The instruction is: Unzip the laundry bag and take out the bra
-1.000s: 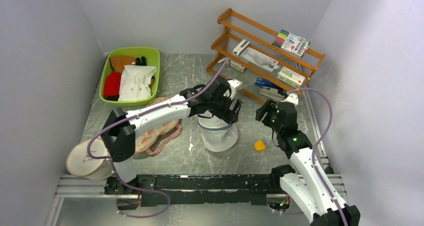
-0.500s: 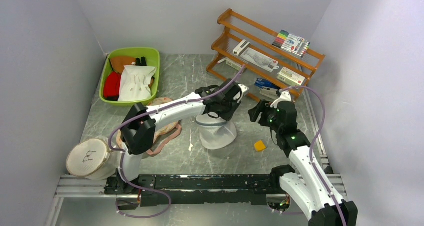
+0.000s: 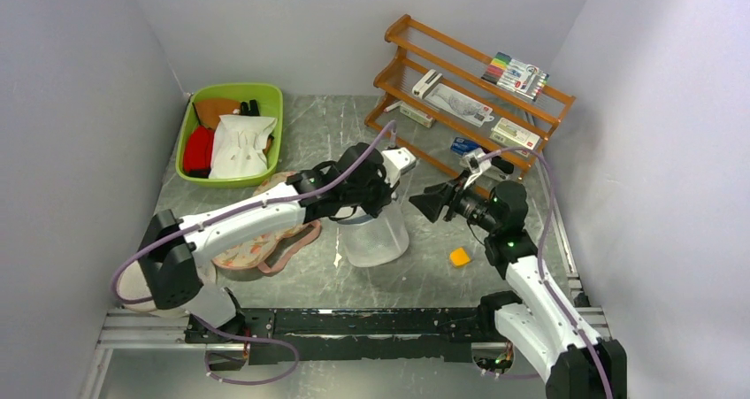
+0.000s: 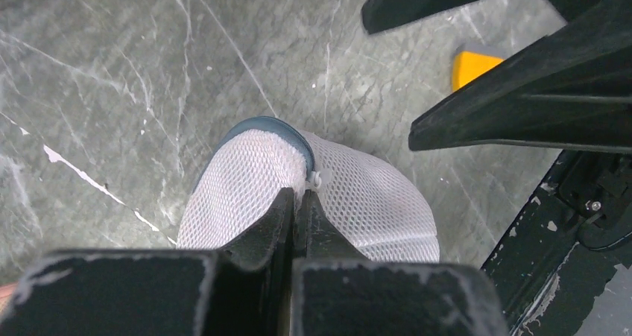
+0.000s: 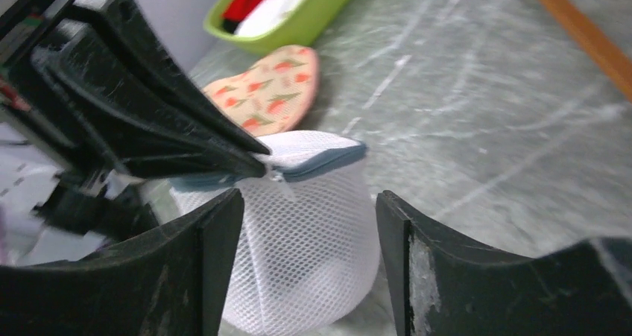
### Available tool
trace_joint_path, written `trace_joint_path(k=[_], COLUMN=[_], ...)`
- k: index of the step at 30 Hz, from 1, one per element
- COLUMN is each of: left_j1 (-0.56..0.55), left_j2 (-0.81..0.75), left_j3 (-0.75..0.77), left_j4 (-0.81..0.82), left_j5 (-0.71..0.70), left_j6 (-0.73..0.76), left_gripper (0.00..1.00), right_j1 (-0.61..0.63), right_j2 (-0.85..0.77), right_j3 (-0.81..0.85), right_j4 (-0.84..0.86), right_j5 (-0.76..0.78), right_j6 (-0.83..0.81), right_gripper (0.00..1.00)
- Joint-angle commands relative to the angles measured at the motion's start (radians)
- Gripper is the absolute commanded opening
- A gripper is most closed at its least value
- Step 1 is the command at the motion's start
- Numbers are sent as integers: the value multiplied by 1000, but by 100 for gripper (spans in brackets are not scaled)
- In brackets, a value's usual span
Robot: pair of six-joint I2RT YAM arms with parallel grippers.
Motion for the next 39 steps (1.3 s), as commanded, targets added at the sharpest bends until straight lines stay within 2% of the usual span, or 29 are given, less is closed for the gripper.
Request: trace_joint_path(k=[1, 5, 11, 23, 27, 36, 39], left_j1=[10, 19, 26, 28, 30, 30, 30], left_j2=[-84, -128, -146, -198, -193, -187, -179], left_j3=[-81, -128, -141, -165, -157, -149, -142], left_j4=[159, 206, 202, 210, 201, 200, 191], left_j5=[40, 49, 52, 65, 72, 80, 80], left_j6=[22, -17, -39, -37, -35, -41, -39], left_gripper=[7, 7, 7, 7, 7, 7, 7], right_j1=[9, 65, 175, 176, 177, 190, 191], right_j2=[81, 194, 263, 268, 304, 320, 314], right_j3=[7, 65, 118, 85, 86, 57, 61], right_j4=[224, 214, 148, 141, 190, 296, 269], right_j5=[-292, -340, -234, -127, -196, -229, -195], right_j6=[27, 4, -57, -51, -35, 28, 20], right_gripper=[60, 52, 44, 42, 29, 25, 17])
